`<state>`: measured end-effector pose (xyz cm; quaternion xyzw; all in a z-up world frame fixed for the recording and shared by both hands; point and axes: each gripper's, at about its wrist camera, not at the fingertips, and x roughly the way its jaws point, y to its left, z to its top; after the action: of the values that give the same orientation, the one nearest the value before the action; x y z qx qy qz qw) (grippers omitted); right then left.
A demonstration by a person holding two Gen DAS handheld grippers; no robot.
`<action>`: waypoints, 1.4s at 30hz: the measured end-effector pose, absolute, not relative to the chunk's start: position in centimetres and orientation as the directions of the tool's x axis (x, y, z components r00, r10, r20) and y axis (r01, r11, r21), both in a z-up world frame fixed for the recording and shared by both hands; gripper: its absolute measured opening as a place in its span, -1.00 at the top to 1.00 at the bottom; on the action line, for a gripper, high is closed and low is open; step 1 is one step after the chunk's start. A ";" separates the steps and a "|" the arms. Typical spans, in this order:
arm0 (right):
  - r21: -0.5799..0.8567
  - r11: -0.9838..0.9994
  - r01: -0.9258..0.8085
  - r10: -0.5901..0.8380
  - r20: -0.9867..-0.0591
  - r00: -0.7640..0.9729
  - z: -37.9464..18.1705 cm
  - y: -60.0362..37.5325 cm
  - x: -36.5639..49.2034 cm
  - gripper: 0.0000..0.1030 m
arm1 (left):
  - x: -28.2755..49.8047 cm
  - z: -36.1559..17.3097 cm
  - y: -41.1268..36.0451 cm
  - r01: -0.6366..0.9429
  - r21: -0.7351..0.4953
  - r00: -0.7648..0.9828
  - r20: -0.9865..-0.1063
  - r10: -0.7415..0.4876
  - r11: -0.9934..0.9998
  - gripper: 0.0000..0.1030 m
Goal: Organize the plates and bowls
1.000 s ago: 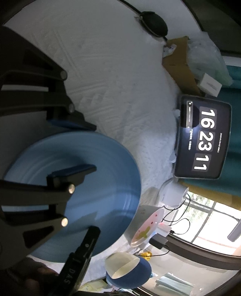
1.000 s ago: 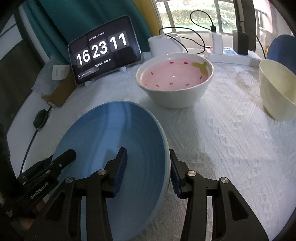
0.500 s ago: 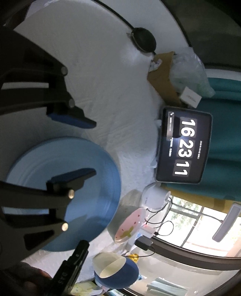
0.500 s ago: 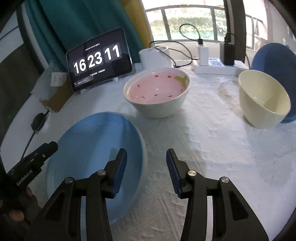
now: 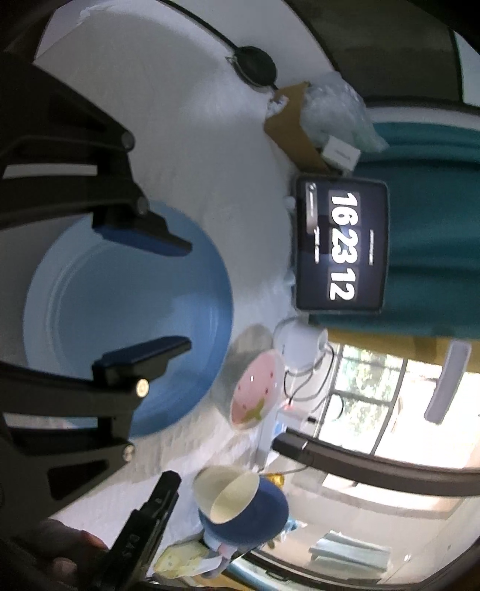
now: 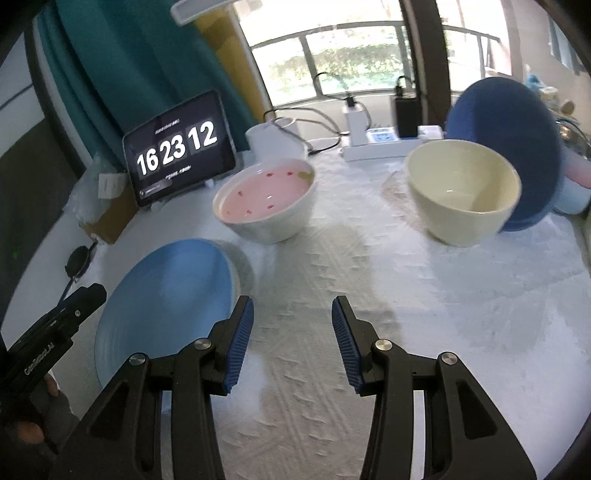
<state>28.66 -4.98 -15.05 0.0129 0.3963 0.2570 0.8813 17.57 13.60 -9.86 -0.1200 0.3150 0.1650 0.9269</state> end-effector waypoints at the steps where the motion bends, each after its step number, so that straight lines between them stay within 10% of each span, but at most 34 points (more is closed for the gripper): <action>1: 0.229 0.869 -0.439 0.463 -0.688 0.558 -15.0 -5.5 28.7 0.10 | 17.6 -9.7 13.1 -0.374 -0.114 0.750 -0.621 0.228 0.920 0.10; 42: 0.137 0.953 -0.272 0.300 -0.577 0.759 -10.2 -21.5 34.7 0.10 | 27.5 -8.2 -4.2 -0.050 -0.109 0.818 -0.574 -0.022 0.993 0.09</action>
<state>34.73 -21.47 -10.23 0.0226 0.3115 0.1524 0.9377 27.51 -4.18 -8.20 -0.0596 0.3013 0.0073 0.9516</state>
